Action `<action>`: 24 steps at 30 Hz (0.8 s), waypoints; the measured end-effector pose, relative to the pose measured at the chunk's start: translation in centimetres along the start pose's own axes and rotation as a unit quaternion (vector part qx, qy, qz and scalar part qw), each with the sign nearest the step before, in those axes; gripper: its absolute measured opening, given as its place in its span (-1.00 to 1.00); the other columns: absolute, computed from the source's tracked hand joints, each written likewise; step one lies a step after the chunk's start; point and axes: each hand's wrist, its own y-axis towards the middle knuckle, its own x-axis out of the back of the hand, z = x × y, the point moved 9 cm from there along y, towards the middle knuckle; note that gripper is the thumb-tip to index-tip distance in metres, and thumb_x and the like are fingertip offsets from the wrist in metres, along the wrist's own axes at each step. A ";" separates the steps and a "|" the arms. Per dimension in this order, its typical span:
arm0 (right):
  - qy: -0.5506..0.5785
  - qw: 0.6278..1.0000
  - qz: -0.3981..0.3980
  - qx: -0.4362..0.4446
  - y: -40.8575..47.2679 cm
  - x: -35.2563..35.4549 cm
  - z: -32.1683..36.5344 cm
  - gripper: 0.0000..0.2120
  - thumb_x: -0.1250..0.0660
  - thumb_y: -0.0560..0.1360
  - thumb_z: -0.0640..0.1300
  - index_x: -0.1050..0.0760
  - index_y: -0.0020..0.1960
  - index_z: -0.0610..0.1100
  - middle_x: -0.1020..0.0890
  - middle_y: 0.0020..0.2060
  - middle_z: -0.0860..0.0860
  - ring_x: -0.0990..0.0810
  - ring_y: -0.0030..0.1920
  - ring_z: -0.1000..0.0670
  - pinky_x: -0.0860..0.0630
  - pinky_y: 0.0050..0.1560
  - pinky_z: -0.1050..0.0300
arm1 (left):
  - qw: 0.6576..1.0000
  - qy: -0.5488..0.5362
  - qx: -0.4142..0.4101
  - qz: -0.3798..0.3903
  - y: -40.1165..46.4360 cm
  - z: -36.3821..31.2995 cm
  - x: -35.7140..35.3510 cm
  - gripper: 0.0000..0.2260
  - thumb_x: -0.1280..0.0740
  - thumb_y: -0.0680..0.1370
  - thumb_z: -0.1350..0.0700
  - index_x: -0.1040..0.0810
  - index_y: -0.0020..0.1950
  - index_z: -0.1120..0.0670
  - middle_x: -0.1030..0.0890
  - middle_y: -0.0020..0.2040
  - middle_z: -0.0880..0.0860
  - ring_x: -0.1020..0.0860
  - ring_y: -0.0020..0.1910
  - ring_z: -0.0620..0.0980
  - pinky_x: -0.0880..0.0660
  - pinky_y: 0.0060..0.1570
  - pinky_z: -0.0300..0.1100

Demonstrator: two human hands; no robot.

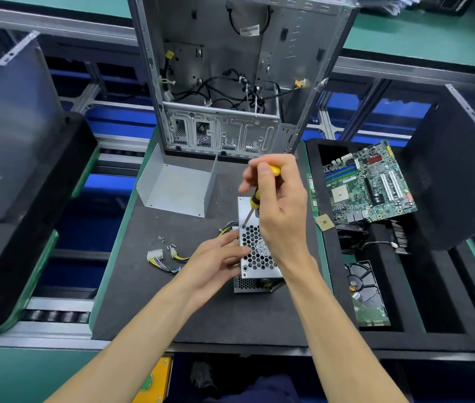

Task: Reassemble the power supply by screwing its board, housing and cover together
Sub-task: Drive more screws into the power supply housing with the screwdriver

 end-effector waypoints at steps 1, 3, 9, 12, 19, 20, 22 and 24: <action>0.020 1.000 0.011 -0.017 0.3 -0.2 -0.1 -0.82 -0.17 0.69 -0.16 -0.47 -0.05 -0.03 -0.52 -0.30 0.05 -0.49 -0.36 0.02 -0.39 -0.33 0.18 | 1.000 -0.003 0.000 0.000 0.0 0.1 0.0 -0.59 -0.36 0.55 0.32 -0.51 0.41 0.16 -0.62 0.30 0.16 -0.56 0.30 0.15 -0.52 0.30 0.05; 0.091 0.991 0.063 -0.082 1.0 -0.8 -0.7 -0.66 -0.16 0.67 -0.07 -0.42 -0.28 -0.05 -0.35 -0.48 0.06 -0.27 -0.49 0.02 -0.22 -0.45 0.15 | 1.000 -0.007 -0.003 0.000 0.0 0.1 0.0 -0.61 -0.34 0.56 0.34 -0.52 0.39 0.17 -0.63 0.28 0.17 -0.57 0.31 0.17 -0.55 0.27 0.04; 0.135 0.951 0.188 -0.203 2.9 -2.6 -1.5 -0.45 -0.13 0.63 -0.07 -0.24 -0.55 -0.04 -0.15 -0.64 0.06 -0.10 -0.58 0.01 -0.02 -0.47 0.18 | 1.000 -0.013 -0.006 0.010 0.1 0.2 -0.2 -0.61 -0.34 0.56 0.34 -0.51 0.39 0.19 -0.62 0.29 0.19 -0.58 0.30 0.16 -0.55 0.26 0.05; 0.082 0.982 -0.012 -0.170 2.6 -1.6 -1.4 -0.47 -0.12 0.62 -0.05 -0.21 -0.54 0.01 -0.20 -0.61 0.09 -0.16 -0.57 0.03 -0.13 -0.48 0.24 | 1.000 0.001 -0.010 0.005 0.2 0.1 -0.1 -0.62 -0.39 0.53 0.31 -0.55 0.35 0.17 -0.65 0.22 0.14 -0.61 0.17 0.10 -0.56 0.20 -0.02; -0.040 0.988 -0.132 -0.065 -1.0 -2.8 -0.1 -0.64 0.00 0.67 -0.02 -0.31 -0.26 -0.08 -0.37 -0.40 0.11 -0.30 -0.36 0.05 -0.28 -0.28 0.03 | 0.999 0.026 -0.034 0.004 -0.3 -0.3 0.1 -0.78 -0.43 0.29 0.18 -0.71 -0.08 0.13 -0.51 -0.07 0.22 -0.42 -0.04 0.15 -0.49 -0.08 -0.12; -0.048 0.990 -0.117 -0.058 -1.1 -2.9 0.0 -0.68 0.01 0.67 -0.04 -0.34 -0.21 -0.05 -0.38 -0.37 0.13 -0.31 -0.34 0.07 -0.28 -0.27 0.06 | 0.999 0.021 -0.032 0.003 -0.3 -0.3 0.2 -0.78 -0.43 0.30 0.19 -0.71 -0.07 0.13 -0.46 -0.04 0.23 -0.37 -0.02 0.16 -0.47 -0.06 -0.11; -0.050 0.995 -0.062 -0.060 -1.0 -3.2 -0.2 -0.70 0.00 0.67 -0.04 -0.43 -0.11 -0.02 -0.36 -0.36 0.14 -0.30 -0.33 0.09 -0.29 -0.26 0.14 | 0.999 0.016 -0.030 0.004 -0.3 -0.3 0.0 -0.81 -0.43 0.31 0.20 -0.72 -0.10 0.09 -0.47 -0.07 0.19 -0.38 -0.07 0.12 -0.48 -0.08 -0.15; -0.022 0.995 0.057 -0.080 -0.3 -4.1 -0.5 -0.68 -0.05 0.67 -0.05 -0.55 -0.07 -0.02 -0.36 -0.37 0.11 -0.30 -0.34 0.07 -0.30 -0.29 0.20 | 1.000 0.004 -0.028 0.001 -0.2 -0.2 0.0 -0.77 -0.45 0.37 0.26 -0.71 0.00 0.11 -0.57 -0.08 0.16 -0.49 -0.12 0.10 -0.56 -0.06 -0.16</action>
